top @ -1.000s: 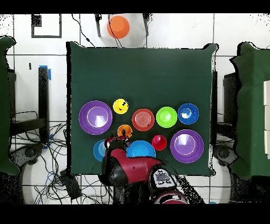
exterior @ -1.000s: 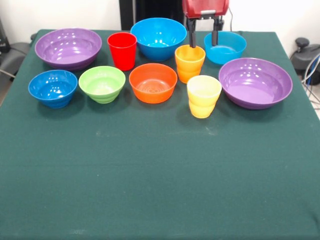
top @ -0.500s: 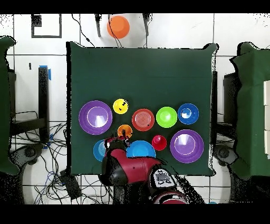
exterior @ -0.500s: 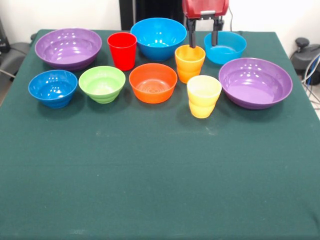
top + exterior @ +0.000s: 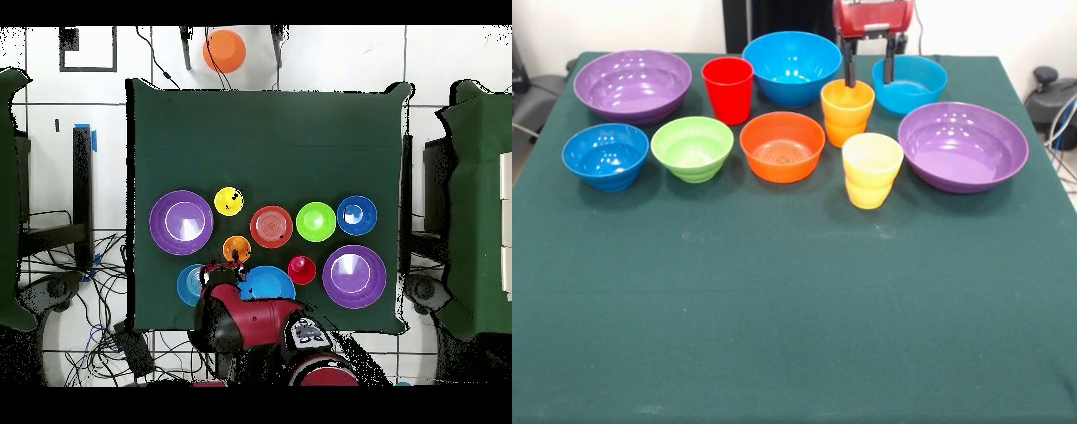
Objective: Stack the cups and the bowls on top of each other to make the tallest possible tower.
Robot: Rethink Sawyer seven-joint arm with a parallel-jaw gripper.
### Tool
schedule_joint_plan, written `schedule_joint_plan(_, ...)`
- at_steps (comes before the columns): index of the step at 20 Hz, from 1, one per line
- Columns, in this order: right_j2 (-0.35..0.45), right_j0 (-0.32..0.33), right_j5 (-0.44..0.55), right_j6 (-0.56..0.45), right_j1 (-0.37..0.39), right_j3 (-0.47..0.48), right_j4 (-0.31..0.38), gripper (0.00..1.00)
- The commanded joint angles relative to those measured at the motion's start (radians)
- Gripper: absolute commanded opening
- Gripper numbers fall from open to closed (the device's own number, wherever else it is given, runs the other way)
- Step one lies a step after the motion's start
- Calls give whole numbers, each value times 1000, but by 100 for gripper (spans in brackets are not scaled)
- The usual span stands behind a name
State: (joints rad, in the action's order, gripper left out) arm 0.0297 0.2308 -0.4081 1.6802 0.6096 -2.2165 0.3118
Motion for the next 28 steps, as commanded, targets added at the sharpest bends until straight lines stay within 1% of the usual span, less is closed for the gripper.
schedule_joint_plan(1, 23, -20, -66, 182, -97, 54, 2, 100)
schedule_joint_plan(4, 22, -22, -62, 177, -97, 59, 2, 100)
schedule_joint_plan(9, 16, -23, -80, 166, -129, 93, 0, 100)
schedule_joint_plan(14, 7, -37, -88, 165, -147, 110, -22, 100)
schedule_joint_plan(21, -25, -88, -107, 165, -159, 128, -69, 100)
schedule_joint_plan(24, -35, -103, -110, 171, -161, 135, -78, 100)
schedule_joint_plan(28, -58, -136, -140, 177, -183, 152, -106, 100)
